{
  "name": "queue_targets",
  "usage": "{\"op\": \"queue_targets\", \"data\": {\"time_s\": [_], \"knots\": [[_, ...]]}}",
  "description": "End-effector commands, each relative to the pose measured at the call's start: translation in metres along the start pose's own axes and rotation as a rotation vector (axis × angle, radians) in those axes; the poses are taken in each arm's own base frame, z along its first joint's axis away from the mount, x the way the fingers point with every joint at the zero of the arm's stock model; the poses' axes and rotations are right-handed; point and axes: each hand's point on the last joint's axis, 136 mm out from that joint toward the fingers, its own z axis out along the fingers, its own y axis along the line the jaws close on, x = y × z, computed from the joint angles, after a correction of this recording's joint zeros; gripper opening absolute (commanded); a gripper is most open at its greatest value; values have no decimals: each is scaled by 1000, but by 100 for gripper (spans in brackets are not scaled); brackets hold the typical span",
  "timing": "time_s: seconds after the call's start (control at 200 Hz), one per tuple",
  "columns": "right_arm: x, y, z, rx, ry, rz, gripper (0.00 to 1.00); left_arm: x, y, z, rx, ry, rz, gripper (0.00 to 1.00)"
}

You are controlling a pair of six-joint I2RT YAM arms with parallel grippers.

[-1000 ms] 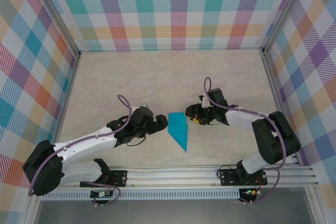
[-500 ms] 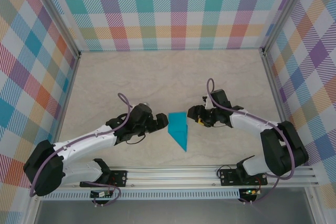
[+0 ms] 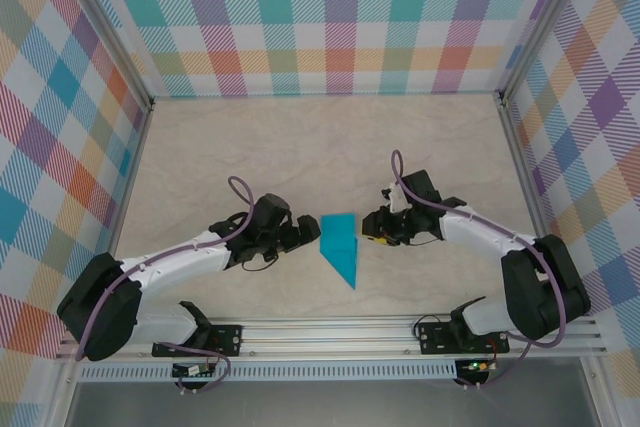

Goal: Fold a paper plane with a square sheet of paper (pick it up from the middle)
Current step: Perform the fifth fold on the wing at the bottom-center of the table.

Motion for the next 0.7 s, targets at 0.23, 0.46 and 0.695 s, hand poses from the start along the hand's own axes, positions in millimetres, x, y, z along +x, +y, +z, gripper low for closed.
{"op": "queue_targets", "data": {"time_s": [0.23, 0.46, 0.695], "knots": [[19, 10, -8, -34, 16, -69, 30, -13, -14, -18, 51, -49, -15, 100], [8, 21, -18, -70, -101, -70, 36, -17, 12, -29, 7, -140, -41, 100], [19, 36, -19, -85, -109, -93, 37, -11, 14, -38, -8, -102, -40, 100]]}}
